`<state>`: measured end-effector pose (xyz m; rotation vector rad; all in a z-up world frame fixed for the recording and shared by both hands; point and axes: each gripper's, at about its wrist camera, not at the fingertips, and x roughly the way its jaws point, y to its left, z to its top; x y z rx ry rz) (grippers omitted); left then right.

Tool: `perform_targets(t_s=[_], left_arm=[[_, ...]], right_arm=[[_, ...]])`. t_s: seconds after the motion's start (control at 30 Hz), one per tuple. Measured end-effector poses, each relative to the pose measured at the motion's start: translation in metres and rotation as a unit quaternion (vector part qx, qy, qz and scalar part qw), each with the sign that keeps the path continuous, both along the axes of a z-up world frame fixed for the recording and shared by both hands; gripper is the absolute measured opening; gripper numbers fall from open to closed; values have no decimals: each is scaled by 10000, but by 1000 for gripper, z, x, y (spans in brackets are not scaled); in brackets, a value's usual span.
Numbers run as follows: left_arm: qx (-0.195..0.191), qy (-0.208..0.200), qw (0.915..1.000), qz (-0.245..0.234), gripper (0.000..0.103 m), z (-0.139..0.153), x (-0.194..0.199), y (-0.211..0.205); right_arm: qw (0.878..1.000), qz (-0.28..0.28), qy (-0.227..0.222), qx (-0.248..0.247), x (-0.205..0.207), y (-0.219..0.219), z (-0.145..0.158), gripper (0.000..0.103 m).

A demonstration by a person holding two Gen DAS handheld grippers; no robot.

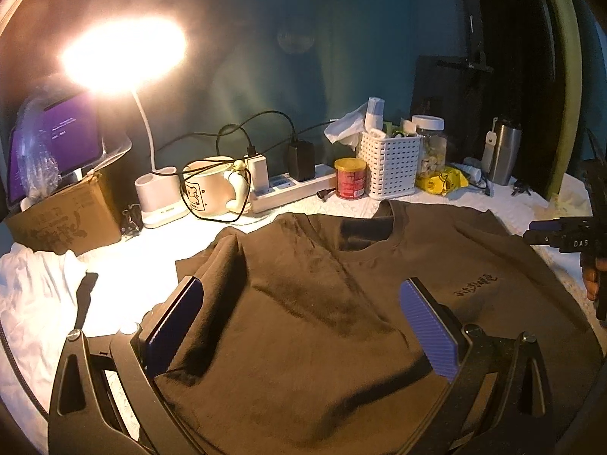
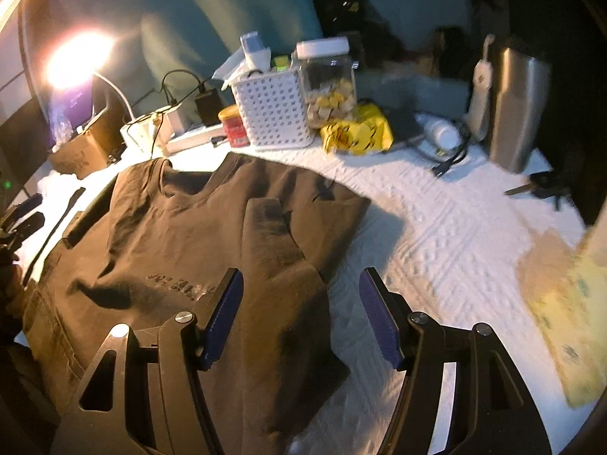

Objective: Fold small clothes
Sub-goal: 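Grasp the T-shirt side edge with the right tool and fold it inward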

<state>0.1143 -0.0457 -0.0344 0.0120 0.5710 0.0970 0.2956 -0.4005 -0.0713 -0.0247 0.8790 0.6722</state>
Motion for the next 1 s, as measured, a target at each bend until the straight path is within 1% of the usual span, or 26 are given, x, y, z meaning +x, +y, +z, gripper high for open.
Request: perform_targets(t_s=[0.03,0.1,0.13,0.2,0.27,0.3,0.4,0.67,0.77,0.87,1.0], left_arm=[[11,23,10000,5,102,-1,2,0],[23,53,10000,23,102,-2,5,-1],[21,80,10000,34,102,-4,7,-2],[12,120,9999,38,102,-6,9,-2],[22,172,9998,27,102,-7,11,-4],[34,190,9998,16,102,-8,11,-5],[83,192,9998,-23,102,-7,11,-9],[84,106,9999,-59,102,0,3,-11],[54,100,9999,-99,102,1,1,-12],[30,47,9999,-140,102,3,-5,-11],[-91,-24,9998,-153,102,6,-12,-4]], right_arm=[[9999,80,78,-36,3,2,-4,65],[9997,176,145,-125,5,5,-9,45],[9995,241,188,-114,6,6,-11,41],[9992,327,197,-107,4,7,-13,23],[9990,391,182,-70,1,7,-13,19],[9990,415,168,-20,-1,6,-12,9],[9995,272,84,131,-3,-1,-6,7],[9973,-478,-148,532,-11,-40,18,6],[9967,-510,-225,597,-19,-40,29,6],[9970,-430,-332,559,-27,-30,41,6],[9978,-228,-508,369,-35,-1,59,6]])
